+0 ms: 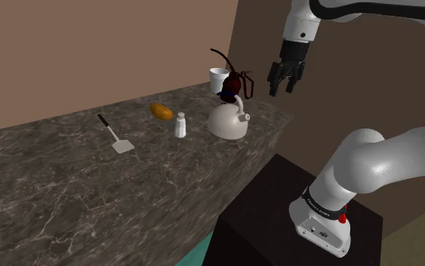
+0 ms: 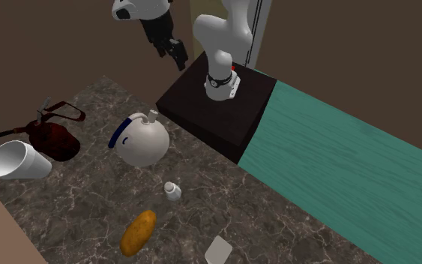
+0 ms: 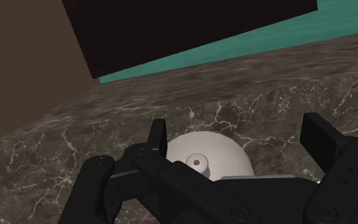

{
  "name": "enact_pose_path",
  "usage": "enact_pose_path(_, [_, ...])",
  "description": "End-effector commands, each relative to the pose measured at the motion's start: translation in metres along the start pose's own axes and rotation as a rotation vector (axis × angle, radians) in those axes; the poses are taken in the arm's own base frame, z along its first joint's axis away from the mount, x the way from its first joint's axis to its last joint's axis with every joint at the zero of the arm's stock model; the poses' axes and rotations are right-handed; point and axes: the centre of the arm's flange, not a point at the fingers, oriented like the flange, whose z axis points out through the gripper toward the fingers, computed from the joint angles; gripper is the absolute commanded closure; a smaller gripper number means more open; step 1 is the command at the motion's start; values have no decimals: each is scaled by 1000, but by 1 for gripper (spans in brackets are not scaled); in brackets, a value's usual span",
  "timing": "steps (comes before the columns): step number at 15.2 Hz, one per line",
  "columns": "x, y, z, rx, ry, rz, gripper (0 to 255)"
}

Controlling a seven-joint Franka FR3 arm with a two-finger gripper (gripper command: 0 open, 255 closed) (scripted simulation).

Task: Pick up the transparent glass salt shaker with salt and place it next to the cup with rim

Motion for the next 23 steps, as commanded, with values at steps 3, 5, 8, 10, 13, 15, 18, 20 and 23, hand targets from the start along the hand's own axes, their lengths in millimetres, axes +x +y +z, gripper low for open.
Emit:
enact_pose_path(3, [13,-12,15,7,25,-14,0])
enact_pose_path(5, [27,-25,29,14,51,-28,0])
enact_pose_path(8, [48,-44,50,25,89,-49,0])
enact_pose_path(10, [62,-57,63,32,114,-62,0])
enact_pose_path(13, [84,-77,82,42,152,-83,0])
enact_pose_path(15, [98,-91,94,49,177,-97,0])
enact_pose_path(18, [120,-113,112,60,215,-118,0])
enact_pose_path(20, [134,-127,123,67,240,-132,0])
enact_pose_path(23, [157,-150,138,78,278,-153,0])
